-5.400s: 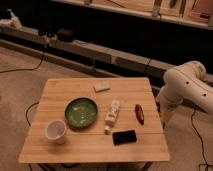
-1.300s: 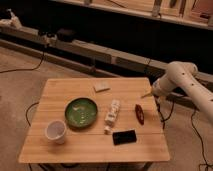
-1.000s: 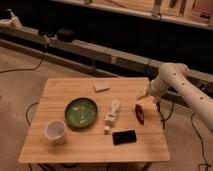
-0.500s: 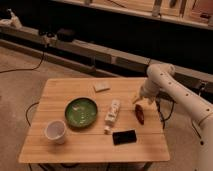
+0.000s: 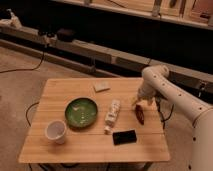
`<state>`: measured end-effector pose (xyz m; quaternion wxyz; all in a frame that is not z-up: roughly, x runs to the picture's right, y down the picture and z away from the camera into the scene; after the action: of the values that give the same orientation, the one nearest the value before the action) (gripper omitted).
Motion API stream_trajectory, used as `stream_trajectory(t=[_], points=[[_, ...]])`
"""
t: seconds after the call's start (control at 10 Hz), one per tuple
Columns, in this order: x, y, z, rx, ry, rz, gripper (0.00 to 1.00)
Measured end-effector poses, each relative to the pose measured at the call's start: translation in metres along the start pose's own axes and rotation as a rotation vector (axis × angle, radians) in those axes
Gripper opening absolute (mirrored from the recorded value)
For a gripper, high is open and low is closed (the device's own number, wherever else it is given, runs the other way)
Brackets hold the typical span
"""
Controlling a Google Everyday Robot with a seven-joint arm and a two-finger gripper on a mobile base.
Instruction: Place the pepper in the ceramic cup
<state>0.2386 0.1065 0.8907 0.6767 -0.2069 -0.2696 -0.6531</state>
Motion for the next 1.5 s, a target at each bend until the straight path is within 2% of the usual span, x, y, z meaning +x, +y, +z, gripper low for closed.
stream_trajectory(t=[0.4, 0.8, 0.9, 1.3, 1.4, 1.5], points=[[-0.003, 0.002, 0.016, -0.05, -0.007, 0.035, 0.65], [-0.007, -0.001, 0.026, -0.057, -0.017, 0.055, 0.65], [-0.006, -0.003, 0.026, -0.059, -0.017, 0.055, 0.62], [-0.005, -0.003, 0.027, -0.078, -0.029, 0.054, 0.23], [-0.005, -0.003, 0.027, -0.081, -0.034, 0.053, 0.17], [-0.006, -0.003, 0.027, -0.082, -0.038, 0.054, 0.15]])
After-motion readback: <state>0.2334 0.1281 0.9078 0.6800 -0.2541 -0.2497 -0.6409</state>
